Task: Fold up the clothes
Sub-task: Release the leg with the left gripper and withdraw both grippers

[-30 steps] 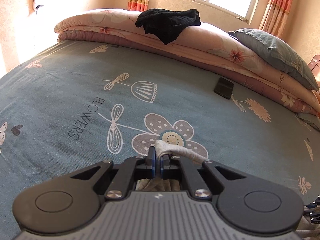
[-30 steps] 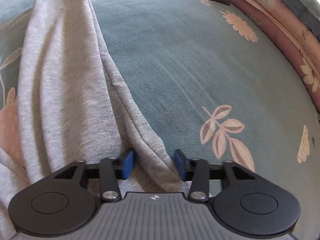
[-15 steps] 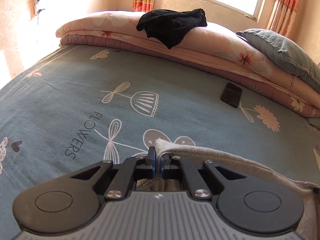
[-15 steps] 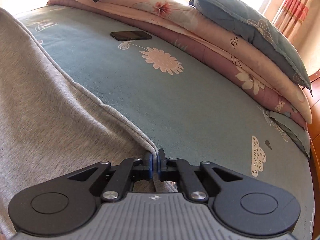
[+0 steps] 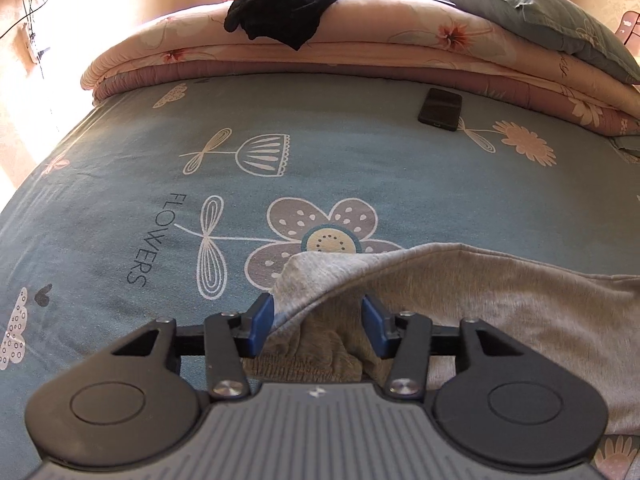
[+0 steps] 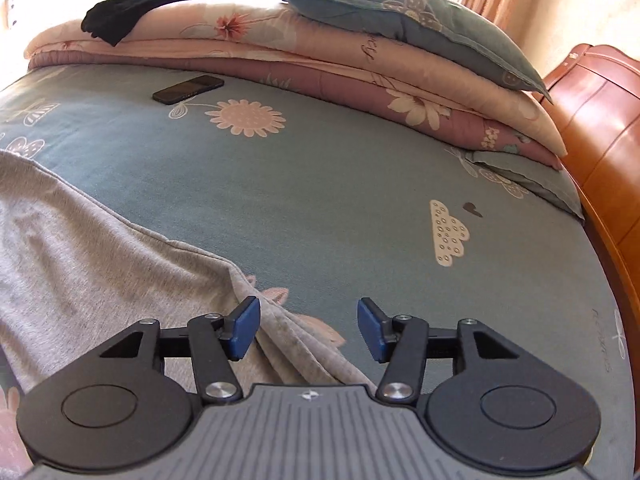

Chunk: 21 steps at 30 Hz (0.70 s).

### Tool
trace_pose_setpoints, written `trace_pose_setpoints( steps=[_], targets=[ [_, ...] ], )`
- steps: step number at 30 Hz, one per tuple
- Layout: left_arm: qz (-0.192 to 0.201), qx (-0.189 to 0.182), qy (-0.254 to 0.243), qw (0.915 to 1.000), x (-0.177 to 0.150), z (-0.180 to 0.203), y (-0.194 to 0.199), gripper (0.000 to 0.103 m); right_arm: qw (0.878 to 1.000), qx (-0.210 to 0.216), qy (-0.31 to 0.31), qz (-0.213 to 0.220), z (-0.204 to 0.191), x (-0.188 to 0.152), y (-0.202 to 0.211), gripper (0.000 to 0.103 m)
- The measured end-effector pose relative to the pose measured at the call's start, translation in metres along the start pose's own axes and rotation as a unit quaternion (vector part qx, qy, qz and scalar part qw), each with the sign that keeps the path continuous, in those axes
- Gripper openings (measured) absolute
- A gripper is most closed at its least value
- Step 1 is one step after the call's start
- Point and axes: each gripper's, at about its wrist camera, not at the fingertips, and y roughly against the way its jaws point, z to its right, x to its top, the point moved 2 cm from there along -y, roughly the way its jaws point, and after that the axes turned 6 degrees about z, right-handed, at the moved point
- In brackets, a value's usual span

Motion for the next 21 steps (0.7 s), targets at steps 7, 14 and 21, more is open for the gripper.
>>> trace_pose_setpoints(
  steps=[7, 14, 21],
  targets=[
    [-0.022, 0.009, -0.028, 0.9993, -0.049, 0.007, 0.048, 0.058, 0.998, -0.037, -0.051, -0.002, 0.045, -0.050, 0.092, 0.070],
    [-0.018, -0.045, -0.041, 0.9980, -0.122, 0.039, 0.108, 0.060, 0.973, -0.027, -0.223, -0.049, 0.084, -0.171, 0.143, 0.071],
    [-0.010, -0.106, -0.048, 0.9931, -0.192, 0.084, 0.161, 0.062, 0.906, -0.019, -0.421, -0.039, 0.105, -0.289, 0.168, 0.072]
  ],
)
